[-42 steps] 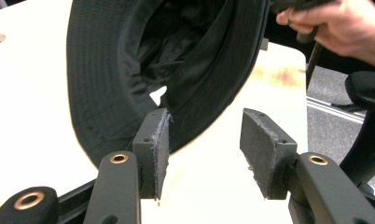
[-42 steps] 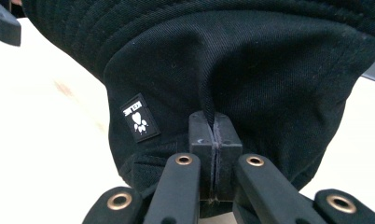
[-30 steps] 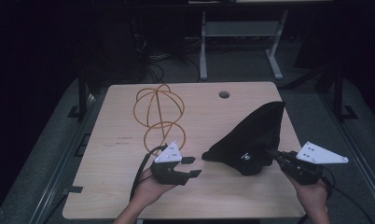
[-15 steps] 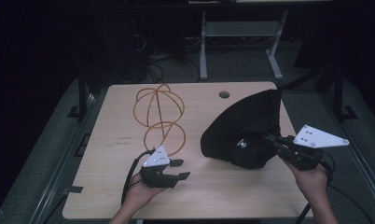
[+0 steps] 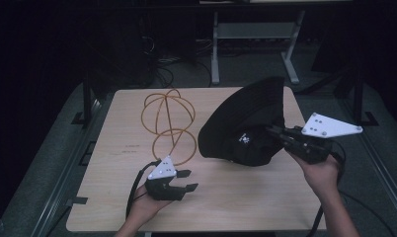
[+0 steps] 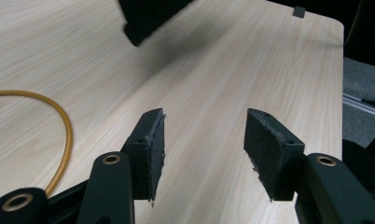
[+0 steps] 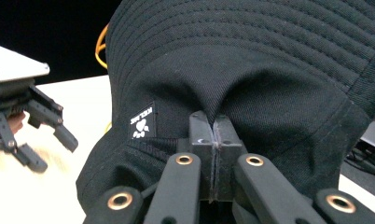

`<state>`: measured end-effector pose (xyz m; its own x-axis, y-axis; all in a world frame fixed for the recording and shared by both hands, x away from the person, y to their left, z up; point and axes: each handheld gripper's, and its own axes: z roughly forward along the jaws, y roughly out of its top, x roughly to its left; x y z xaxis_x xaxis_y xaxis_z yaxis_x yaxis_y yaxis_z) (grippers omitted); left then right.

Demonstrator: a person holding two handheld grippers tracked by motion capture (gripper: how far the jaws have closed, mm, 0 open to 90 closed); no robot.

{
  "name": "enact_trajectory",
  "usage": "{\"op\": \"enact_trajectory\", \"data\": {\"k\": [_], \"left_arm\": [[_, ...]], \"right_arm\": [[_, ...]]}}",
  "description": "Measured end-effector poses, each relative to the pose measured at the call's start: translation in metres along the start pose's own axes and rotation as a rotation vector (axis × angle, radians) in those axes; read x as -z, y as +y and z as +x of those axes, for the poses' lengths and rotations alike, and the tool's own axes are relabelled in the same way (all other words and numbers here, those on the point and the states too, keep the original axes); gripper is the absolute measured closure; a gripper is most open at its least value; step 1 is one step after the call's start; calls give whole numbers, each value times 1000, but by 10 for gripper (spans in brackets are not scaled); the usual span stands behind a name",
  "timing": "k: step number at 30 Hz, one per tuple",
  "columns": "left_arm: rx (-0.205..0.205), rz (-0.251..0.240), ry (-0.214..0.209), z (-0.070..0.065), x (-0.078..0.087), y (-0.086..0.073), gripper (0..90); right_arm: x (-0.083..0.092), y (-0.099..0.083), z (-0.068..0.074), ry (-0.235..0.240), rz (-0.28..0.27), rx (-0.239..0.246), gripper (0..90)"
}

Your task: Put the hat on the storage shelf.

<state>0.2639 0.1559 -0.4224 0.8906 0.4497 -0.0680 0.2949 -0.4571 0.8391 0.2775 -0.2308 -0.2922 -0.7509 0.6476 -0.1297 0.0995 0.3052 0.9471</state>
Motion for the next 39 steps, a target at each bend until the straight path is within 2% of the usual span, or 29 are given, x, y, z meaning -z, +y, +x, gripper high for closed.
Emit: {"op": "enact_trajectory", "data": {"k": [11, 24, 28, 35, 39], "left_arm": [[-27, 11, -20, -6, -6, -2, 451], [-49, 20, -19, -7, -8, -4, 440], [-47, 16, -19, -7, -9, -4, 440], [-51, 21, -23, -9, -11, -5, 440], [-68, 23, -21, -8, -12, -4, 440]], "right_arm": [[-20, 36, 0, 51, -30, 20, 891], [-46, 68, 6, 116, -41, 42, 891], [-60, 81, 10, 134, -40, 61, 891], [-81, 100, 13, 165, -43, 65, 891], [-92, 109, 14, 181, -43, 70, 891]]}}
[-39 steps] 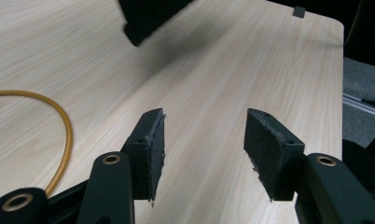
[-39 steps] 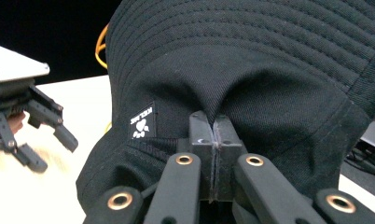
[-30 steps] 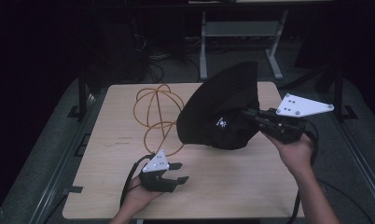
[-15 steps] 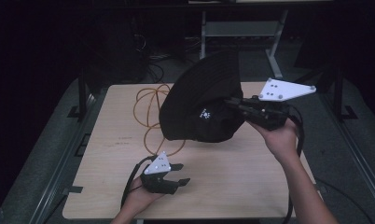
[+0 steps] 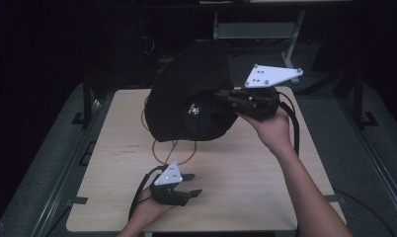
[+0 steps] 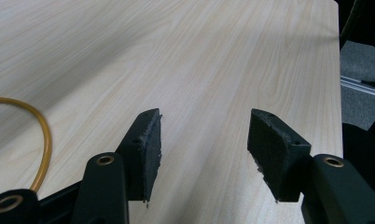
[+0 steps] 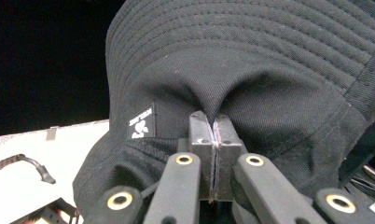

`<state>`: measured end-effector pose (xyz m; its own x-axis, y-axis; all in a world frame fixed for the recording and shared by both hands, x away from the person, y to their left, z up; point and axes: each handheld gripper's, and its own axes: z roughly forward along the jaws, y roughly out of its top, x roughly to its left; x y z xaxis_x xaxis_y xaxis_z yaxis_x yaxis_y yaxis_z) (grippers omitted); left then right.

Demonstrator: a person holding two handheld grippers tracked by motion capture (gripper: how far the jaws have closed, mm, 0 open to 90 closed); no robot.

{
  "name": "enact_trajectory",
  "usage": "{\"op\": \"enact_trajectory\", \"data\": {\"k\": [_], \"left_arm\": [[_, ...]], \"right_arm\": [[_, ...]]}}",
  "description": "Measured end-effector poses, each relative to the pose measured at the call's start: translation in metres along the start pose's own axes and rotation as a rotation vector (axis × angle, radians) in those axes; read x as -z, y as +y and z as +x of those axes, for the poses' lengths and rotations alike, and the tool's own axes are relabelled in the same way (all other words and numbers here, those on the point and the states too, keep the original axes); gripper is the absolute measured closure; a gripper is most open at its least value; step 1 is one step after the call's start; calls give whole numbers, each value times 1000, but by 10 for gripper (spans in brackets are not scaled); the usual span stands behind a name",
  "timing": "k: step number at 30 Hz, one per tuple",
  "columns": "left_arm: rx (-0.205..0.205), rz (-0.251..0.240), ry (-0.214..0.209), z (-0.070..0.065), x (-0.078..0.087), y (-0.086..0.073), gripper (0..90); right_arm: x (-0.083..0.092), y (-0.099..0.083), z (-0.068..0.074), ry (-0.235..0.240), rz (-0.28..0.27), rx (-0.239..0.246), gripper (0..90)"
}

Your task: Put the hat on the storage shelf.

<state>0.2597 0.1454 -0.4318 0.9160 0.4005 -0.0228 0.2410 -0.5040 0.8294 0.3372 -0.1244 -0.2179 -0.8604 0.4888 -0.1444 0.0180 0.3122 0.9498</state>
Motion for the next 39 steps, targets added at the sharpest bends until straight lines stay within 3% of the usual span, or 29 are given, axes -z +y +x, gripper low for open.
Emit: {"op": "enact_trajectory", "data": {"k": [11, 14, 39], "left_arm": [[1, 2, -5, 0, -4, -1, 439], [-19, 25, -7, -2, -8, 0, 440], [-43, 46, -29, -4, -14, 1, 438]], "right_arm": [[-32, 20, -4, 30, 25, 0, 890], [-42, 26, -6, 41, 27, 1, 890], [-83, 49, -23, 63, 80, -29, 890]]}}
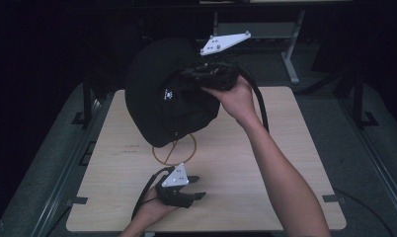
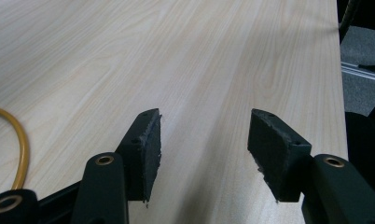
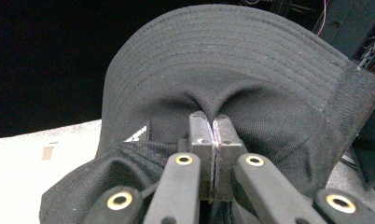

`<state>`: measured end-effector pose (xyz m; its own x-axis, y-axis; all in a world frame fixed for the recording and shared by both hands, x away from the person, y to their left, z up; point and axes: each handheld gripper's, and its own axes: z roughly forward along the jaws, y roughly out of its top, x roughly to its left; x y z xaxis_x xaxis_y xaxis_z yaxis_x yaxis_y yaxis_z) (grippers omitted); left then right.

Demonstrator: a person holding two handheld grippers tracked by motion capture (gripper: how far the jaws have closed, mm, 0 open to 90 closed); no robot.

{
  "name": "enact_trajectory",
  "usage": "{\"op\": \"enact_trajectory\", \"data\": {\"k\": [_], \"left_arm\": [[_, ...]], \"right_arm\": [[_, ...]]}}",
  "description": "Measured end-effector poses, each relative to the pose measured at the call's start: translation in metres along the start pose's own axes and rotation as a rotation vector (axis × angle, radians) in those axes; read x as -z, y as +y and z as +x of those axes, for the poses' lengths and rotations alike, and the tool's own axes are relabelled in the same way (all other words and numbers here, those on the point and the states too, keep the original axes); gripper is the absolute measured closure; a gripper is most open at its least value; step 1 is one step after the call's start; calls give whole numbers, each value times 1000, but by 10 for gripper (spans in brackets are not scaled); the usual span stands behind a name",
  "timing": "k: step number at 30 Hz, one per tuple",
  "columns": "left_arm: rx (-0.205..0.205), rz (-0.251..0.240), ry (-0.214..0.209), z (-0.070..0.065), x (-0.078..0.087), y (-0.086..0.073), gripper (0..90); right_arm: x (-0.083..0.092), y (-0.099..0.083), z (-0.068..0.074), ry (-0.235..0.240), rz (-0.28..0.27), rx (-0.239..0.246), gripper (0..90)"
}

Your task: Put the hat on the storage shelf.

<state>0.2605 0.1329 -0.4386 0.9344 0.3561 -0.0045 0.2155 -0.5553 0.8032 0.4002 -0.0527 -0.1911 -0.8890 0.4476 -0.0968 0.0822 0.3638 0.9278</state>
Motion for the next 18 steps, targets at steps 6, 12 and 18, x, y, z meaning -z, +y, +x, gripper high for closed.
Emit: {"op": "enact_trajectory", "data": {"k": [6, 12, 18], "left_arm": [[-8, -3, -2, 0, -2, 0, 438], [-16, -1, -6, -1, -2, 1, 438], [-17, -2, -9, -1, -3, 1, 437]], "right_arm": [[-12, 2, -3, 2, 15, -9, 890], [-26, 6, -7, 3, 30, -25, 889], [-42, 9, -8, 8, 59, -31, 889]]}}
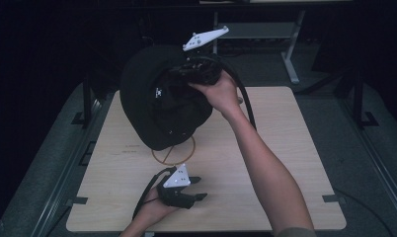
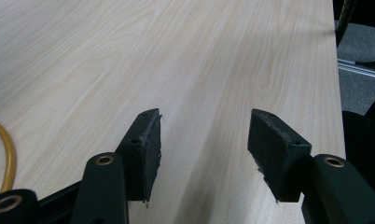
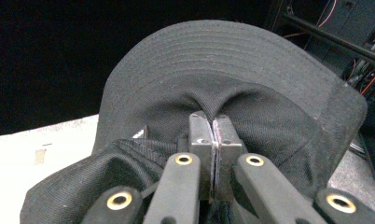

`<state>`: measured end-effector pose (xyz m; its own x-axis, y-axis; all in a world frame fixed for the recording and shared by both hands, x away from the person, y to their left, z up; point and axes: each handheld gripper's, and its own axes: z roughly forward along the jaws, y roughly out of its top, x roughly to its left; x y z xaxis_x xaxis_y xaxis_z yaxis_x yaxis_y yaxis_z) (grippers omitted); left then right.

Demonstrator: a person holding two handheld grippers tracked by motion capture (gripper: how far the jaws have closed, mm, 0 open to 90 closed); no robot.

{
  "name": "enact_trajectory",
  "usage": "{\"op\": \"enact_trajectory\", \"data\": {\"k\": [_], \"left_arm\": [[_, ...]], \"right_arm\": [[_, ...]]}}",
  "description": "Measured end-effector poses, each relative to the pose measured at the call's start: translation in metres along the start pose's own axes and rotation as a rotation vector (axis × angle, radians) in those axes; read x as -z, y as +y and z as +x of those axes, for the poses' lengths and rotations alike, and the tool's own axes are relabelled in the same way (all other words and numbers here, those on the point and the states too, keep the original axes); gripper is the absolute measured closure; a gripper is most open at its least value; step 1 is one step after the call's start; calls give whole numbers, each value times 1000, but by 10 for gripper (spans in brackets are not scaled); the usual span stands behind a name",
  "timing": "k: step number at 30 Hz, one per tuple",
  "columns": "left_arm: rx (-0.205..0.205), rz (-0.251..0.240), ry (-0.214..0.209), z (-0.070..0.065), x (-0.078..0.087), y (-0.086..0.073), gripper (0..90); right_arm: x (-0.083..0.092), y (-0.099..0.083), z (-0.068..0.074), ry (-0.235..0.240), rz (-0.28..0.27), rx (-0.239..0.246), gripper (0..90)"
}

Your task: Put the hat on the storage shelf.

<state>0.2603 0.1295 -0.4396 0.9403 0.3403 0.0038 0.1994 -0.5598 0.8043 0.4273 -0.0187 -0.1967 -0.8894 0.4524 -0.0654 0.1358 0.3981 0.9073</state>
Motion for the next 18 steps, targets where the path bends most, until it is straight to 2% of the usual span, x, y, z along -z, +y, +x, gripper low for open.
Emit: {"op": "enact_trajectory", "data": {"k": [5, 10, 14, 17, 18], "left_arm": [[-10, 3, -9, -2, -1, 1, 438], [-14, 5, -15, -3, -3, 1, 437], [-26, 7, -21, -5, -4, 2, 436], [-28, 11, -24, -6, -4, 3, 435], [-32, 12, -26, -7, -4, 3, 435]], "right_arm": [[-19, 4, -3, 6, 26, -35, 887], [-33, 8, -3, -5, 52, -35, 884], [-54, 13, -3, 10, 91, -60, 863], [-69, 13, -2, -21, 95, -79, 801], [-73, 12, -2, -26, 114, -76, 782]]}}
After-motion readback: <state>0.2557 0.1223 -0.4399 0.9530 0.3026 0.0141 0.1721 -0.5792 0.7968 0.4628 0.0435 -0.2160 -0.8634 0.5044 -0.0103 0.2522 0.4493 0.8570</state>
